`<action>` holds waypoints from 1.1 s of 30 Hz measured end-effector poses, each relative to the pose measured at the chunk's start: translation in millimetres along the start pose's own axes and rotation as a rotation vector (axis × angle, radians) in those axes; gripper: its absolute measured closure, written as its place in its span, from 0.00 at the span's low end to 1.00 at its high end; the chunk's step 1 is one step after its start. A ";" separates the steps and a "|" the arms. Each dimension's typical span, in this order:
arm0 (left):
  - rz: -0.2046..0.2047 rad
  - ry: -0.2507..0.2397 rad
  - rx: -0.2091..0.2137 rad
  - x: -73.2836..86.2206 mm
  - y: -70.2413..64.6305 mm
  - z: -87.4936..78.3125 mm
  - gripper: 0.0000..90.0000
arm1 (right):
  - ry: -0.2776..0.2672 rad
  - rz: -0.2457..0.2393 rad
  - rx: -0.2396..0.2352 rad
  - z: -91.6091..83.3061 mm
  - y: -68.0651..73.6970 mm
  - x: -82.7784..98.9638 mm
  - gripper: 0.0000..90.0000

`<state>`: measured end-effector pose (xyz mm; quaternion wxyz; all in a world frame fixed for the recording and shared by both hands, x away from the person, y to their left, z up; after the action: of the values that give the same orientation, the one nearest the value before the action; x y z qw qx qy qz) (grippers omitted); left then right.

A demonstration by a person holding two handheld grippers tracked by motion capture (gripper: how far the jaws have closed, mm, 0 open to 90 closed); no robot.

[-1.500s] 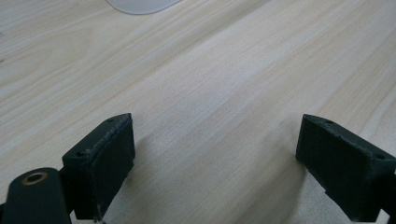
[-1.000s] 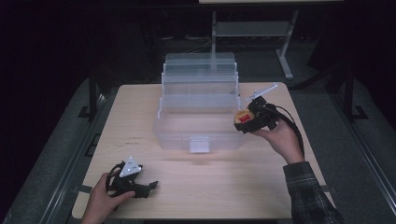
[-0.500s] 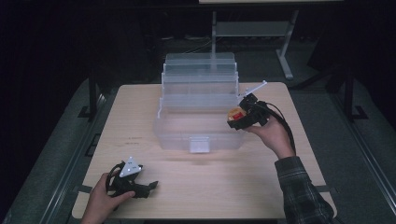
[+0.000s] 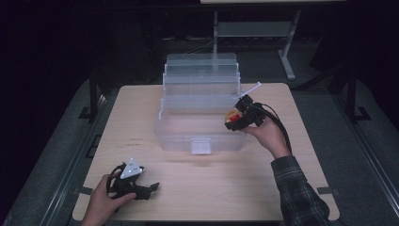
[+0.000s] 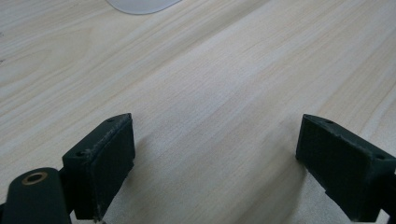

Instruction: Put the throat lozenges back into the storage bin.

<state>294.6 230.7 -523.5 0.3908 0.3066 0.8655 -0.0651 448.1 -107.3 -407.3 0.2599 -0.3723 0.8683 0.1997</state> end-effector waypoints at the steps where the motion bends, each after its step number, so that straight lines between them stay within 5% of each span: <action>1: 0.000 0.000 0.000 0.0 0.0 0.0 0.12 | 0.000 -0.004 -0.003 1.2 -0.3 -0.4 0.22; 18: 0.000 0.000 0.000 0.0 0.0 0.0 0.12 | 0.046 0.002 0.009 8.9 -3.2 3.3 0.21; 33: 0.000 0.000 0.000 0.0 0.0 0.0 0.12 | 0.018 0.006 0.015 -2.9 -3.1 3.6 0.20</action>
<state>294.6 230.7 -523.5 0.3906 0.3067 0.8655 -0.0651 447.4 -112.9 -407.6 0.2541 -0.3694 0.8733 0.1903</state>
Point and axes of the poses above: each handheld gripper's, and its own axes: z roughly forward along the jaws, x roughly out of its underside, y roughly to its left, the point moved 7 cm from there along z, roughly forward along the jaws, and after that the axes turned 10 degrees about -x, right-handed, at the moved point
